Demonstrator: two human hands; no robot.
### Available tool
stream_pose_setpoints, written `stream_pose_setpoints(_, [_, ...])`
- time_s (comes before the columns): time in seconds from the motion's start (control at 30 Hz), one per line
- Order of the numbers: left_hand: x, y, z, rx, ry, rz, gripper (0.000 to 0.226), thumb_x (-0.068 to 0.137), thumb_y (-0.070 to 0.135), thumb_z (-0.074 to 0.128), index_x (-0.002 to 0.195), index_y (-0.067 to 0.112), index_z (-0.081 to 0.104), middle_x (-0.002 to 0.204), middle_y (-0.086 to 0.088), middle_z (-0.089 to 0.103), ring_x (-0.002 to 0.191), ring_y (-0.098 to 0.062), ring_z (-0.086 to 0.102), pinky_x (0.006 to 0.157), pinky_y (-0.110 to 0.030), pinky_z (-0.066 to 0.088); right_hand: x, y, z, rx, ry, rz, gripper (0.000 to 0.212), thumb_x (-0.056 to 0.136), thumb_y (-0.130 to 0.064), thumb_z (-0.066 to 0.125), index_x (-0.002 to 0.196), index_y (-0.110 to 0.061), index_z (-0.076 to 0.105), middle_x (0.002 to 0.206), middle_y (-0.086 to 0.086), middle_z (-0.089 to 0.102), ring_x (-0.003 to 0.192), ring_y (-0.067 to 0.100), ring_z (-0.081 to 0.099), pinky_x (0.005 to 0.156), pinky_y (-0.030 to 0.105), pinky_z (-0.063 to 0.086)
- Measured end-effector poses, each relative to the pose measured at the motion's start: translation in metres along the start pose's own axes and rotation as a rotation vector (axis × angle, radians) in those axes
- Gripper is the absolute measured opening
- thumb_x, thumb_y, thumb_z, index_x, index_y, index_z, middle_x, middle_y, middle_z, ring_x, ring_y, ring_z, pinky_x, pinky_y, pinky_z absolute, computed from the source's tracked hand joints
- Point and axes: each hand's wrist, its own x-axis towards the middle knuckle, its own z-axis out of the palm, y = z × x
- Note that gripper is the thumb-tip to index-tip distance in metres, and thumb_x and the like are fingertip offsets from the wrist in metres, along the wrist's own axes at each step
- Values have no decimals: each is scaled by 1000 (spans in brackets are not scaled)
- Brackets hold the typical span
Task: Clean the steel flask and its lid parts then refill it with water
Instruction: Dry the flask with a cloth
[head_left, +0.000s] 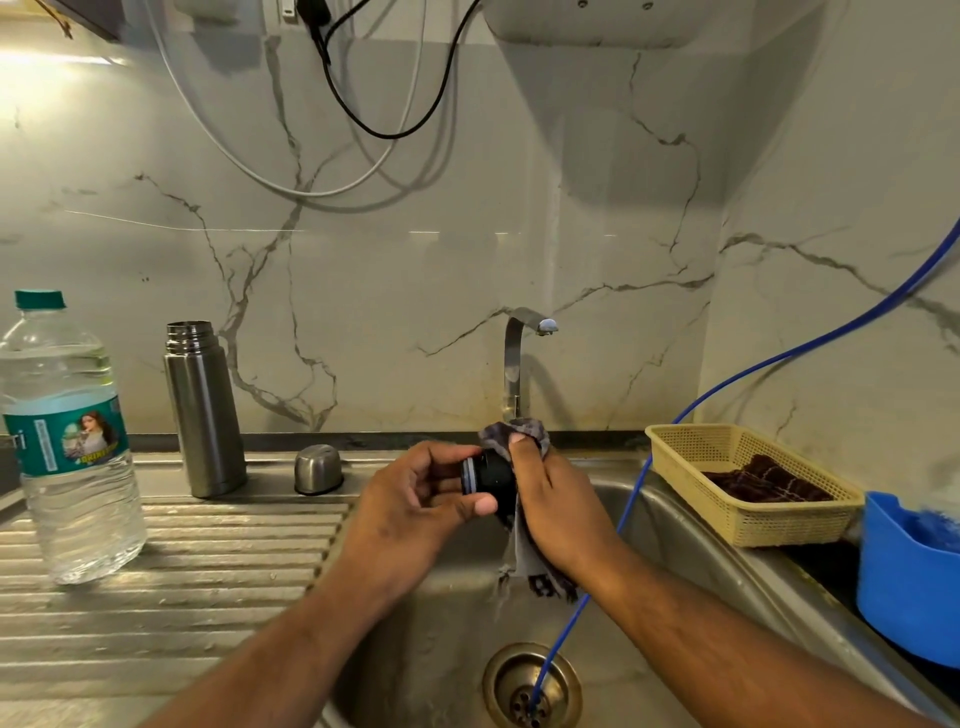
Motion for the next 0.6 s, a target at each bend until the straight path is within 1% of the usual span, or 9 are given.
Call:
stream_pose_setpoints(0.07, [-1,0,2,-87,0,-47,53,69,38,82,118,20,69,106,6,77,103,-12,72,89,-26,58,-1,0,-3,-21,10,-89,48,107,-48,30,108,-21,69,87,0,72,80,6,67,70,21,55])
stream_pose_setpoints(0.13, [-1,-1,0,-205,-66,-145,54,71,37,81,118,14,70,107,-5,77,107,-22,72,95,-33,56,-1,1,-8,-70,-7,-209,41,109,-42,31,109,-22,66,90,-3,69,84,2,65,69,13,50])
stream_pose_setpoints(0.17, [0,-1,-2,-268,-115,-198,51,73,35,80,117,10,71,109,-9,77,106,-26,71,95,-35,56,-1,1,-11,-93,-28,-281,39,109,-40,31,110,-21,66,93,-4,68,88,2,64,72,12,49])
stream_pose_setpoints(0.27, [0,-1,-7,-462,-220,-350,48,78,23,77,117,-4,69,115,-20,73,104,-28,70,89,-31,60,1,4,-15,-119,-98,-425,34,104,-37,35,107,-19,63,95,-4,63,92,10,61,79,20,50])
stream_pose_setpoints(0.33, [-1,-4,-9,-379,-228,-308,50,76,23,80,119,-1,68,116,-18,73,109,-27,71,95,-37,58,0,4,-14,-48,-118,-387,28,101,-30,38,101,-16,62,91,0,63,87,14,61,76,24,52])
stream_pose_setpoints(0.4, [-1,-5,-9,-100,-171,-133,48,73,30,84,117,15,70,111,-7,76,106,-21,71,100,-43,55,-1,3,-11,61,-122,-263,30,104,-25,39,101,-13,65,91,4,65,84,15,61,72,20,51])
stream_pose_setpoints(0.47, [0,-1,-7,88,-114,-11,49,67,36,86,113,31,70,109,4,75,105,-13,71,96,-41,57,-2,3,-8,148,-125,-97,32,106,-25,37,105,-9,65,94,8,66,83,16,60,72,22,50])
stream_pose_setpoints(0.53, [1,0,-6,125,-70,31,49,61,36,86,106,43,68,109,13,74,107,-7,69,94,-36,58,-1,3,-4,217,-138,60,37,107,-33,35,108,-9,63,97,12,65,86,17,60,78,30,50])
stream_pose_setpoints(0.6, [1,1,-6,131,-48,54,50,58,36,84,103,47,67,108,16,73,107,-4,69,92,-32,58,-1,2,-2,236,-138,120,39,107,-41,33,109,-15,63,101,10,66,94,19,63,83,34,50])
